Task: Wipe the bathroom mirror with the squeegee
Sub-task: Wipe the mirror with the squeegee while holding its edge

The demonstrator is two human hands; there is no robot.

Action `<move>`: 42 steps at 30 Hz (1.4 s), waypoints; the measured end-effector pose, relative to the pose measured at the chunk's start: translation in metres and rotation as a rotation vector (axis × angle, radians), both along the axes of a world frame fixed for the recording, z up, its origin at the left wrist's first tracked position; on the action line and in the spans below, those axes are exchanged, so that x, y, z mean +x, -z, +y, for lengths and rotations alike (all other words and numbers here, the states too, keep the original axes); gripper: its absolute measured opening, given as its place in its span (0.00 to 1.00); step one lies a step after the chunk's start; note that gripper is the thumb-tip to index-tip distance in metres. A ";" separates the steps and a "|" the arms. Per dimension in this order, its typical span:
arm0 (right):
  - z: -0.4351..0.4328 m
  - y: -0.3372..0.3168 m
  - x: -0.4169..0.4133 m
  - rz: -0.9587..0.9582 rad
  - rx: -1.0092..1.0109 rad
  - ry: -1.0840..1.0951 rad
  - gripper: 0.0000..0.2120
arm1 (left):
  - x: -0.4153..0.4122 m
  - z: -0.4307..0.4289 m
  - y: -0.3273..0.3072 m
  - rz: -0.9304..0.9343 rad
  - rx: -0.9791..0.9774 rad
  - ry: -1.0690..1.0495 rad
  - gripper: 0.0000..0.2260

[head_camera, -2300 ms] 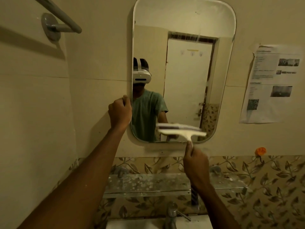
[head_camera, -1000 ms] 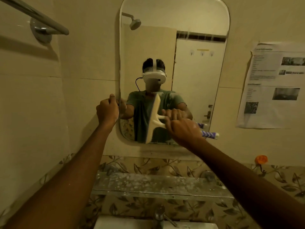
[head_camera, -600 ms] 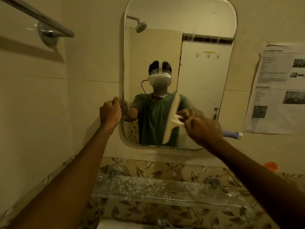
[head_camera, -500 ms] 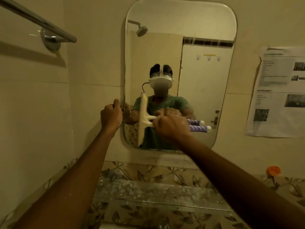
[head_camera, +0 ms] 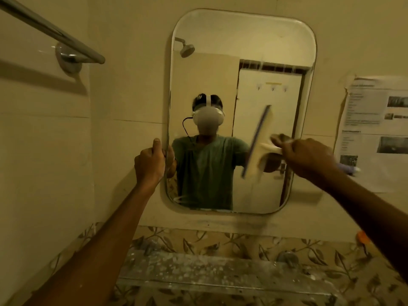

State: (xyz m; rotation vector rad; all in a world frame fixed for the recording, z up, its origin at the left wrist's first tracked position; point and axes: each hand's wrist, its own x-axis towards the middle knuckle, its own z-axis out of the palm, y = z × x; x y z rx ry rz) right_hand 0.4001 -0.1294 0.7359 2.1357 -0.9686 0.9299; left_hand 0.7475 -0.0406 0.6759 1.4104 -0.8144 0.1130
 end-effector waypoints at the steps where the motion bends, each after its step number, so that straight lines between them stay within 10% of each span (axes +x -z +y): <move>1: 0.004 -0.006 0.027 0.072 -0.015 -0.047 0.16 | 0.001 0.000 0.001 0.002 -0.008 0.005 0.27; 7: 0.037 -0.049 0.147 0.000 0.085 -0.154 0.18 | 0.003 -0.002 0.001 0.108 -0.079 0.083 0.25; 16: -0.014 -0.078 -0.016 -0.100 0.096 0.123 0.18 | 0.002 -0.001 0.001 0.022 -0.055 0.049 0.28; 25: 0.044 -0.120 0.167 0.102 -0.030 -0.123 0.13 | 0.004 -0.002 0.004 0.043 -0.085 0.066 0.25; 36: -0.006 -0.151 -0.005 -0.188 0.023 0.118 0.17 | 0.003 -0.003 0.004 -0.011 -0.069 0.042 0.27; 42: 0.032 -0.189 0.122 0.120 -0.154 0.028 0.12 | 0.005 -0.003 0.004 0.038 -0.066 0.076 0.27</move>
